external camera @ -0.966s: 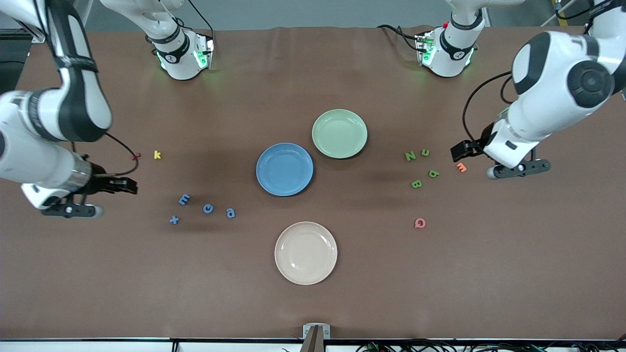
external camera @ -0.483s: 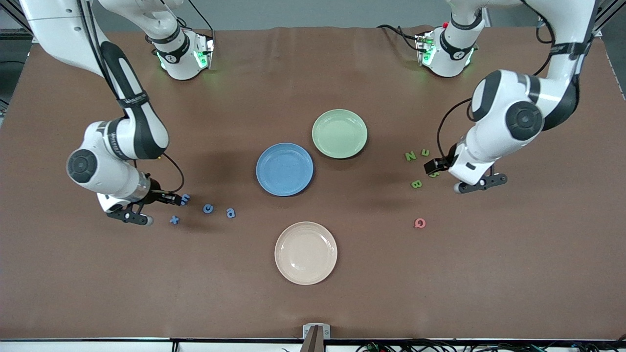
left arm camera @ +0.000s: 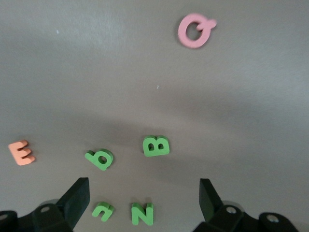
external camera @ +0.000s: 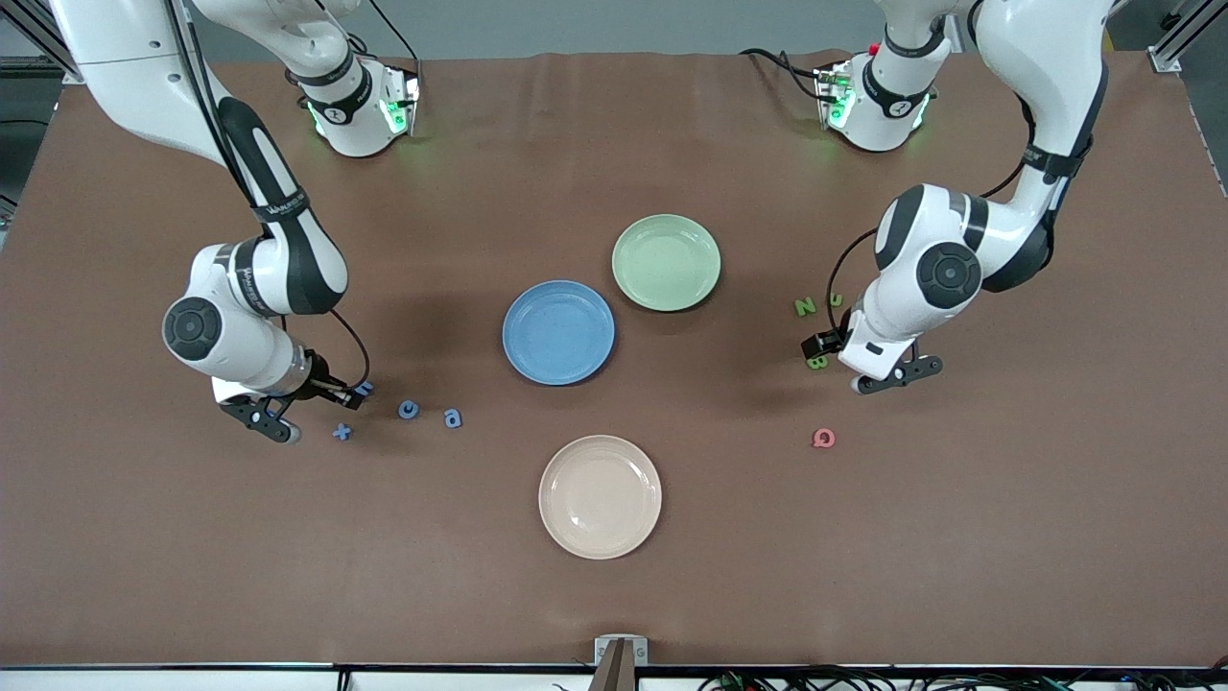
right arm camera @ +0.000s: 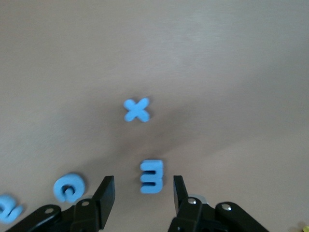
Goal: Sort letters by color into matching plates
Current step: 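Lower the right gripper to blue E while the left gripper reaches green B, then grasp blue E with the right gripper while the left gripper grasps green B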
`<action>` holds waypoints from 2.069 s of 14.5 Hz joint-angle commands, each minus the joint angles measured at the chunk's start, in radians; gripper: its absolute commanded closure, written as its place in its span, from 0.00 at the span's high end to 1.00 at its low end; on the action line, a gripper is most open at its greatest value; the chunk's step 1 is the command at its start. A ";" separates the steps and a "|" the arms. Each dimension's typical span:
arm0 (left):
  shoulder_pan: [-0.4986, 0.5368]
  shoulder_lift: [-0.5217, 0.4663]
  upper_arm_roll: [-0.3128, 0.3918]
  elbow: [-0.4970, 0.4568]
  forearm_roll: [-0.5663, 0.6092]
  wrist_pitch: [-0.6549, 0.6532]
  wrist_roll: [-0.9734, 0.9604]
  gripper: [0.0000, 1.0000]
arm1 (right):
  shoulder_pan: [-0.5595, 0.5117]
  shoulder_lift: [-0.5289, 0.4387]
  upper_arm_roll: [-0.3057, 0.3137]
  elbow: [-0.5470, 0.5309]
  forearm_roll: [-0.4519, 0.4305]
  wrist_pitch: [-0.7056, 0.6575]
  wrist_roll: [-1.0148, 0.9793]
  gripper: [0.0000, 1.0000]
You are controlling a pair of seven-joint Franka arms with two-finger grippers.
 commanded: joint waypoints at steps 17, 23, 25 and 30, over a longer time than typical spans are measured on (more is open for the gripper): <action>-0.015 0.152 0.001 -0.033 0.127 0.247 -0.128 0.87 | 0.016 0.068 0.004 -0.033 -0.095 0.089 0.096 0.54; -0.017 0.161 0.001 -0.028 0.127 0.267 -0.142 0.60 | 0.019 0.076 0.006 -0.047 -0.093 0.094 0.095 0.50; -0.015 0.161 0.001 -0.025 0.127 0.273 -0.142 0.48 | 0.023 0.081 0.006 -0.047 -0.093 0.092 0.095 0.27; -0.010 0.157 0.000 -0.017 0.127 0.273 -0.142 0.28 | 0.026 0.079 0.007 -0.044 -0.093 0.085 0.093 0.00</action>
